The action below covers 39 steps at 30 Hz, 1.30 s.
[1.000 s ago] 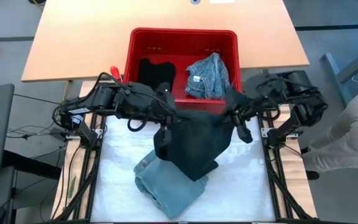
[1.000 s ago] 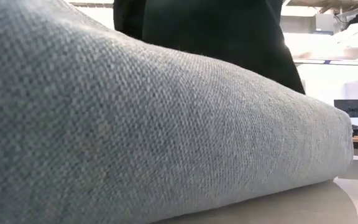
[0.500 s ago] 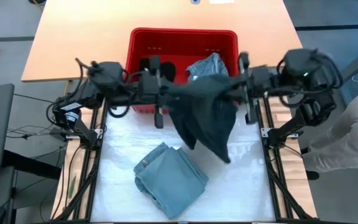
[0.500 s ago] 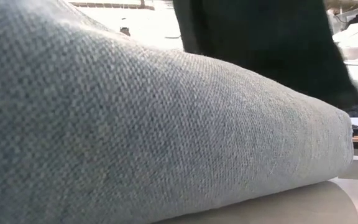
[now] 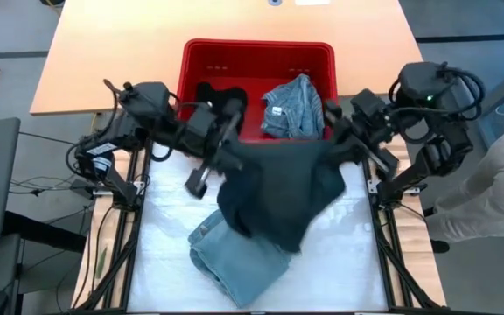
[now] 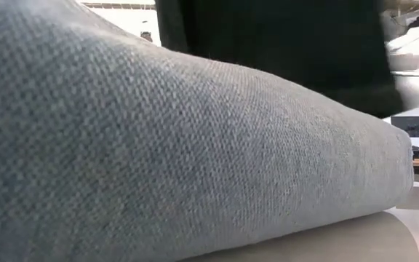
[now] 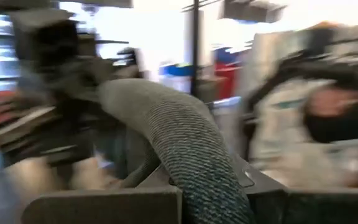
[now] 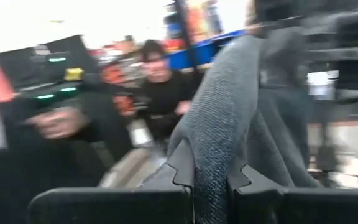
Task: Fold Laundry from Bin
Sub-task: Fold the dark blue pants
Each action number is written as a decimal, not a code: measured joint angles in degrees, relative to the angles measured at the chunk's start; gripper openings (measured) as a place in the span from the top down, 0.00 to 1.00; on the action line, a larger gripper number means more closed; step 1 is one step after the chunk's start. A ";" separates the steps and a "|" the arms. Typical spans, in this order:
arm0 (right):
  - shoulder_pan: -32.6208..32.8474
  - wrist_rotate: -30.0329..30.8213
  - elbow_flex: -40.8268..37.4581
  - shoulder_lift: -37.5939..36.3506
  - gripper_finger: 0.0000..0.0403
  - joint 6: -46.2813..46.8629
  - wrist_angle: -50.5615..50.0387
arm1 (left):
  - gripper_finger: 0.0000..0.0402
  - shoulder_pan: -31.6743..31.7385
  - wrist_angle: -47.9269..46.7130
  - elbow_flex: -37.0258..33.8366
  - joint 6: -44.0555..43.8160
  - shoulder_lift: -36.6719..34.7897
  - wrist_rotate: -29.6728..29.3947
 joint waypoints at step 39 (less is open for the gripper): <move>31.04 20.85 -56.73 -12.02 0.89 18.18 33.59 | 0.97 -14.41 16.41 -35.87 -12.17 0.51 5.66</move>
